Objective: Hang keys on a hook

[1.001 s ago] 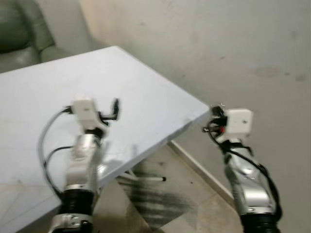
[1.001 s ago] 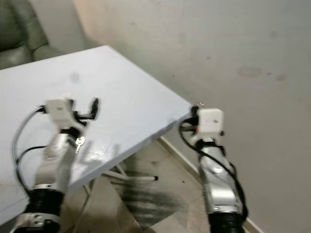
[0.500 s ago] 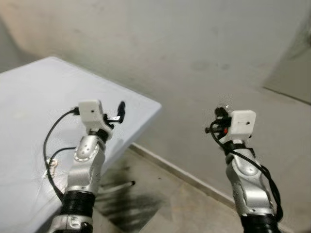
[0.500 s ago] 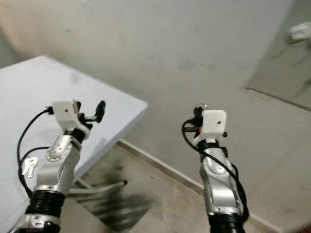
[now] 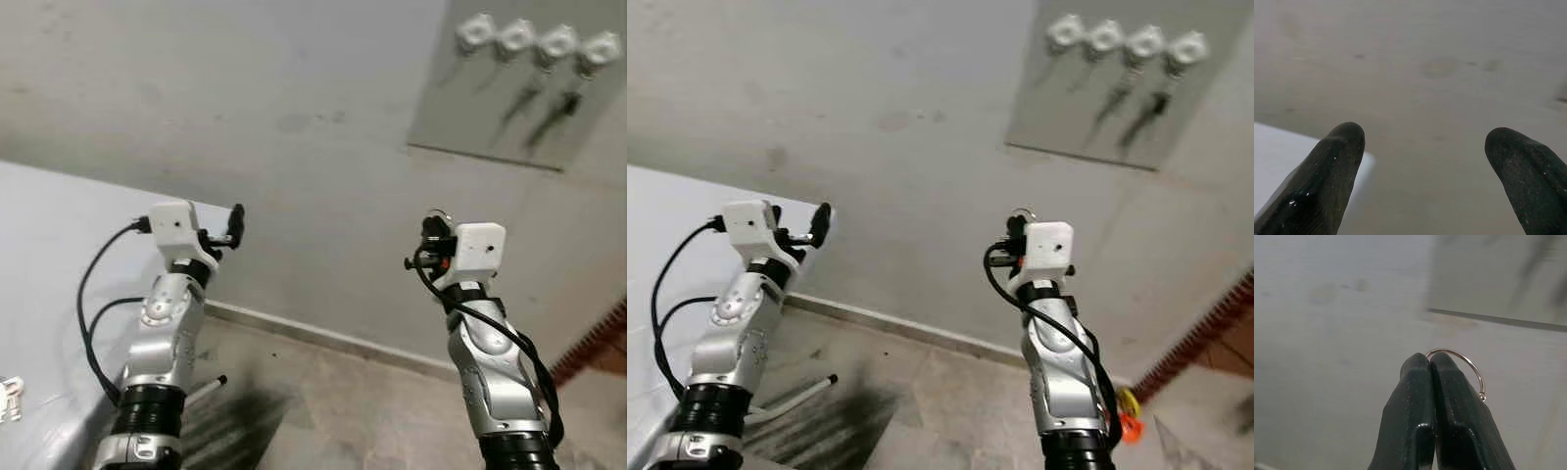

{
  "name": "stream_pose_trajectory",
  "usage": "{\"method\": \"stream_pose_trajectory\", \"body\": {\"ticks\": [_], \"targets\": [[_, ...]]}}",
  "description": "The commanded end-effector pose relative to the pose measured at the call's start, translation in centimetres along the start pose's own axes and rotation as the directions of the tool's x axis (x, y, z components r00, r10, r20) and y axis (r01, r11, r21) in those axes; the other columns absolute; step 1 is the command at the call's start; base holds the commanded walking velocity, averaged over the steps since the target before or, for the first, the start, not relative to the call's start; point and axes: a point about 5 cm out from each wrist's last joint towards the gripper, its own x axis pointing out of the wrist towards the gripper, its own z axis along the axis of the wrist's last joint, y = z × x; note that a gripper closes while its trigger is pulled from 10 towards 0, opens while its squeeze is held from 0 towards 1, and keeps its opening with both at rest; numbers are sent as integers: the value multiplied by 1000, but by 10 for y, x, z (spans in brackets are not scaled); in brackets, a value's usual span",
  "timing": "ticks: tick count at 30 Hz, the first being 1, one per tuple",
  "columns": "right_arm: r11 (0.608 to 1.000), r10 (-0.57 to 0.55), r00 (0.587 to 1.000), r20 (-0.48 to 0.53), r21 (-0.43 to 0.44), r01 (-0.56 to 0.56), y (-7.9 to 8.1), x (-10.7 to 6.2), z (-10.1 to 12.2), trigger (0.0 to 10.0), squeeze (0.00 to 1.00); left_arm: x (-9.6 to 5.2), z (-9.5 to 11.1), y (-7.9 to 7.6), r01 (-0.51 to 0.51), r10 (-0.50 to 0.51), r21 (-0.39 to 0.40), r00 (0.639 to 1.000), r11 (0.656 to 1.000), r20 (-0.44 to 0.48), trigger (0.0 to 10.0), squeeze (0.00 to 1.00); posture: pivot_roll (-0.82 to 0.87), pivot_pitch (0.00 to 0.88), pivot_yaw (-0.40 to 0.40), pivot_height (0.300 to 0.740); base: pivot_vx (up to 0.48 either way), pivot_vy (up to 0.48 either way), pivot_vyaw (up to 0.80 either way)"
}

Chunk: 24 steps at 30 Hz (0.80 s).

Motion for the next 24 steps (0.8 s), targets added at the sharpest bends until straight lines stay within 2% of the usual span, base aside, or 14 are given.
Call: {"method": "stream_pose_trajectory", "body": {"ticks": [1, 4, 18, 24], "targets": [[1000, -9, 1000, 24, 5, 9, 1, 1, 6, 10000, 0, 0, 2, 2, 3, -3, 17, 1000, 1000, -7, 10000, 0, -38, 0, 12, 740, 0, 0, -763], [1000, -22, 1000, 22, 6, 22, 0, -1, 5, 10000, 0, 0, 0, 1, 10, -10, 23, 1000, 1000, -16, 10000, 0, -42, 0, 16, 740, 0, 0, -763], [997, -75, 997, -13, -8, 74, -9, -8, 1, 10000, 0, -3, -5, -4, 51, -49, 56, 998, 997, -41, 10000, 0, -57, 0, 24, 740, 0, 0, 0], [996, -90, 996, -13, 1, 91, -10, -8, 0, 10000, 0, -6, -5, -1, 56, -53, 77, 997, 995, -49, 10000, 0, -55, 0, 33, 740, 0, 0, -742]]}}
